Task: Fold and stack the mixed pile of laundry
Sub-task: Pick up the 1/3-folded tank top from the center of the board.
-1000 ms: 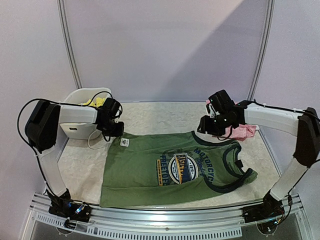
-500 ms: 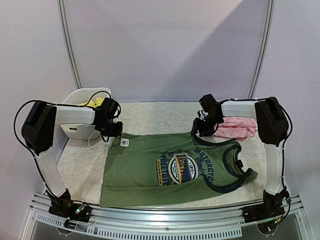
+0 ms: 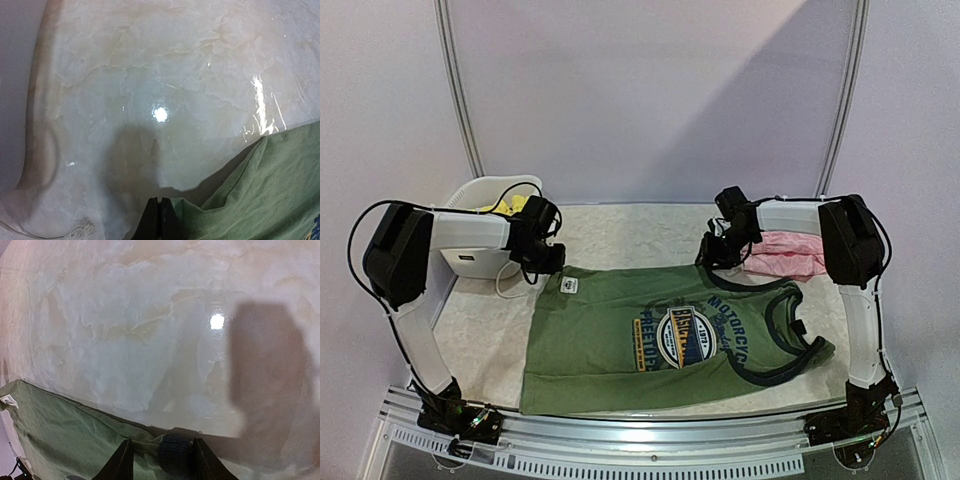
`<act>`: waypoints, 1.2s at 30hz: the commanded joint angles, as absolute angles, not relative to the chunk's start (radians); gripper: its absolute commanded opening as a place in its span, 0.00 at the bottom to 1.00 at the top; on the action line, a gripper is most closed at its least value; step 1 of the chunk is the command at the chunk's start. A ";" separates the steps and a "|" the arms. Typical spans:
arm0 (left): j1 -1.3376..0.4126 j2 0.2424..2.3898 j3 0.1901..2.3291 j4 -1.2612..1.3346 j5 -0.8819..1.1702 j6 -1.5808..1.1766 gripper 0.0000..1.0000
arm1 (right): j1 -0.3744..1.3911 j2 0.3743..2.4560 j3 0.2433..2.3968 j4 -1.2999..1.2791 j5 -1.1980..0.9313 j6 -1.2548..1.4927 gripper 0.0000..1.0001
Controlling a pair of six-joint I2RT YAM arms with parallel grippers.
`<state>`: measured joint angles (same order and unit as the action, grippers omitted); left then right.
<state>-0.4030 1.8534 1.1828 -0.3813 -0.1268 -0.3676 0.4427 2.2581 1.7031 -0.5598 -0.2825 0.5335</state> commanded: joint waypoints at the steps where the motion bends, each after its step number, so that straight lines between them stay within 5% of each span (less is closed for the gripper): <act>1: -0.408 1.835 1.173 -0.373 -0.123 -0.364 0.00 | 0.437 2.288 1.715 -0.553 -0.294 0.535 0.39; 10: -0.408 1.840 1.176 -0.380 -0.136 -0.363 0.00 | 0.436 2.285 1.744 -0.554 -0.279 0.524 0.30; 20: -0.405 1.830 1.184 -0.394 -0.158 -0.356 0.00 | 0.435 2.283 1.769 -0.597 -0.239 0.492 0.03; 36: -0.412 1.704 1.113 -0.394 -0.120 -0.372 0.00 | 0.437 2.151 1.640 -0.551 -0.285 0.462 0.01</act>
